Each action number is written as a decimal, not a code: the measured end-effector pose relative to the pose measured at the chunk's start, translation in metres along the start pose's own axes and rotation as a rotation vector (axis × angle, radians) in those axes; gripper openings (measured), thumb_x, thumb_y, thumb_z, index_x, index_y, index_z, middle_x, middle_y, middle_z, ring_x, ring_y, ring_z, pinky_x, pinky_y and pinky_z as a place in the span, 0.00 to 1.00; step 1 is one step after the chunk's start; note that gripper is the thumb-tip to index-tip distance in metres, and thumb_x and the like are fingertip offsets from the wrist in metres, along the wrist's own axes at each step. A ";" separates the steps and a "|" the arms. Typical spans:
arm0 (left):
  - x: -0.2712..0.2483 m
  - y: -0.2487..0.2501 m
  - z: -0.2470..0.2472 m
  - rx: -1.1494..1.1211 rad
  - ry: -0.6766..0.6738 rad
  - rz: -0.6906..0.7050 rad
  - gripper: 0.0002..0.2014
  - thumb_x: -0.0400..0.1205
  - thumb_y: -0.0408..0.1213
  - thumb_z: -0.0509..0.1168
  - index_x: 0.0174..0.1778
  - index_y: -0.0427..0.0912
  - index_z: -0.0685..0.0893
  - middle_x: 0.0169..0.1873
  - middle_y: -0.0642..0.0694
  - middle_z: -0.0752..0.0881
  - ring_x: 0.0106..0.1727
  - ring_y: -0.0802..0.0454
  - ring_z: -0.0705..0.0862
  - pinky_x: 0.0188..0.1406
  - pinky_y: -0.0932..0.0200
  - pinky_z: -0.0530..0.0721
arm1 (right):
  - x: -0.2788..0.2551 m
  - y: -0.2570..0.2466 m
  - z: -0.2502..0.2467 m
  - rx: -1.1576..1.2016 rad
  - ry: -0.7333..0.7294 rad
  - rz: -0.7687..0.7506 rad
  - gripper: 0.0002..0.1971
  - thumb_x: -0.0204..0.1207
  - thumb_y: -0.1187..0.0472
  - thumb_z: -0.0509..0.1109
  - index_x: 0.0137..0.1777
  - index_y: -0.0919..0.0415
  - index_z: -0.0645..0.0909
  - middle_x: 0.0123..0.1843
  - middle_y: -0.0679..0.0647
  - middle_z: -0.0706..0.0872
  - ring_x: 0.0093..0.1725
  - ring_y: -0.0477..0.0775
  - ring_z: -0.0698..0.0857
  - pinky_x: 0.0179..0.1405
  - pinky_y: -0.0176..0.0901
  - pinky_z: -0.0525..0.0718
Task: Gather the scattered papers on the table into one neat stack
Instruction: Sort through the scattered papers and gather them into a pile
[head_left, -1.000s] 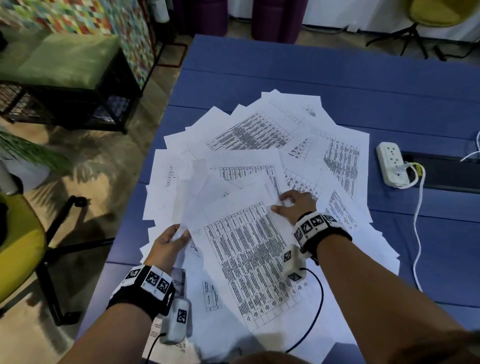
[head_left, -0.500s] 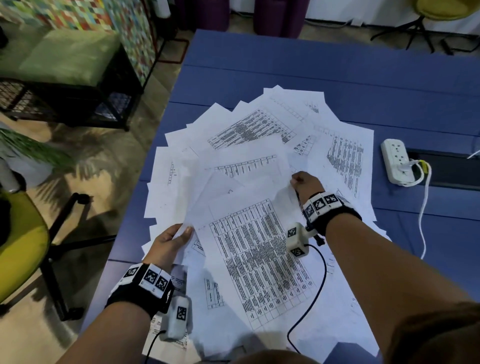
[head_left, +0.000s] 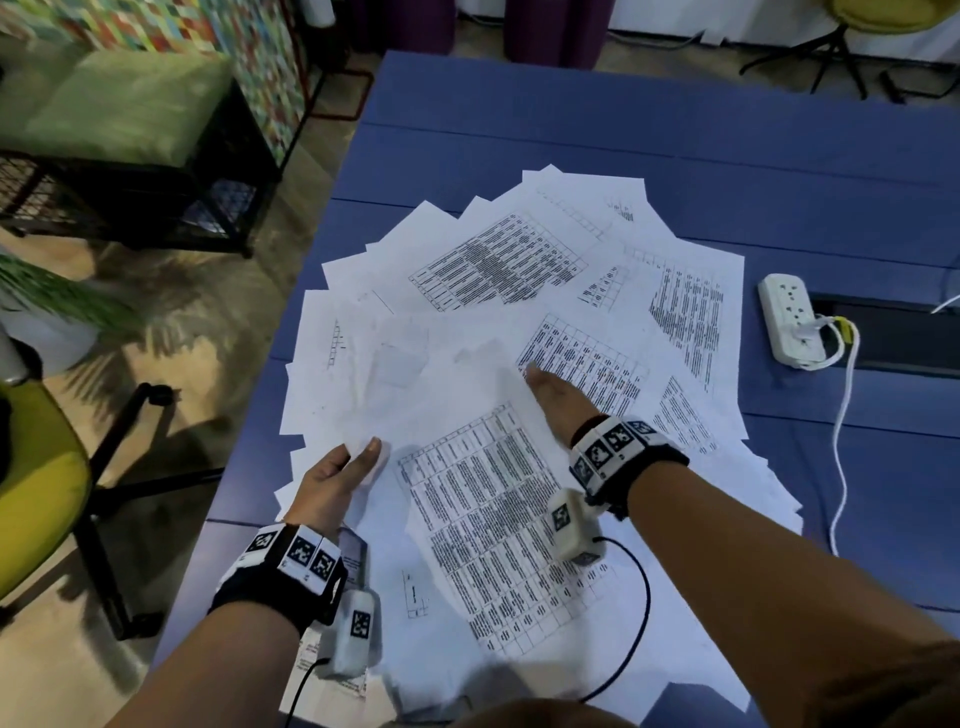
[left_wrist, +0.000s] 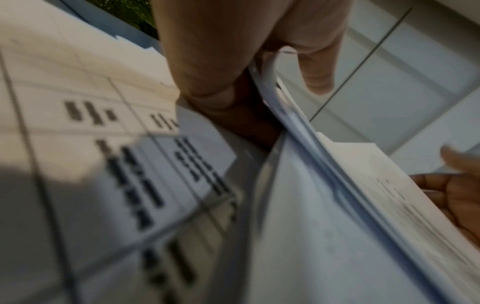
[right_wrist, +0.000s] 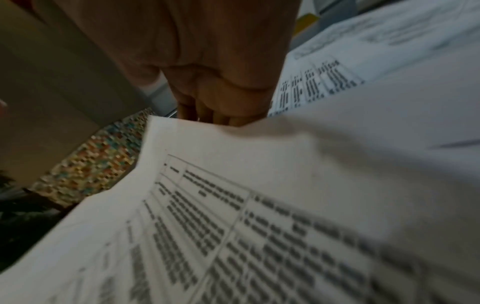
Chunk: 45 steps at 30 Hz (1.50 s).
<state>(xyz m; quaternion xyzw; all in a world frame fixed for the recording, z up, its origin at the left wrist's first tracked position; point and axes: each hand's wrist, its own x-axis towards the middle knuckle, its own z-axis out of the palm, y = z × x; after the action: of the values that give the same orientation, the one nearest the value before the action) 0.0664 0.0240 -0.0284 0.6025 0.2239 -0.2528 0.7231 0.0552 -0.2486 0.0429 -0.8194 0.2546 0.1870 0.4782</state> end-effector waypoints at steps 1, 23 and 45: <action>0.000 -0.001 0.000 -0.012 0.005 0.018 0.12 0.75 0.44 0.76 0.51 0.43 0.89 0.50 0.47 0.92 0.61 0.46 0.86 0.72 0.43 0.75 | -0.006 -0.004 0.006 0.039 -0.056 0.010 0.33 0.83 0.36 0.45 0.79 0.56 0.66 0.78 0.57 0.70 0.76 0.62 0.70 0.73 0.54 0.66; 0.001 -0.006 -0.004 0.140 0.017 0.055 0.08 0.82 0.31 0.68 0.37 0.42 0.84 0.27 0.51 0.88 0.31 0.52 0.86 0.30 0.62 0.83 | -0.006 0.060 -0.073 -0.034 0.351 0.028 0.13 0.70 0.64 0.79 0.51 0.67 0.82 0.46 0.59 0.87 0.46 0.58 0.84 0.49 0.47 0.80; 0.014 -0.009 -0.019 0.126 0.033 -0.053 0.35 0.64 0.57 0.81 0.64 0.45 0.82 0.61 0.48 0.86 0.63 0.44 0.83 0.68 0.40 0.79 | -0.023 0.058 0.018 -0.890 0.032 0.033 0.31 0.62 0.39 0.78 0.64 0.49 0.76 0.65 0.54 0.71 0.70 0.58 0.67 0.66 0.59 0.72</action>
<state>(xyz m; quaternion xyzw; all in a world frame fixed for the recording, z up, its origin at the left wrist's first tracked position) 0.0709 0.0403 -0.0471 0.6450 0.2354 -0.2752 0.6730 0.0010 -0.2514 0.0073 -0.9441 0.1696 0.2734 0.0719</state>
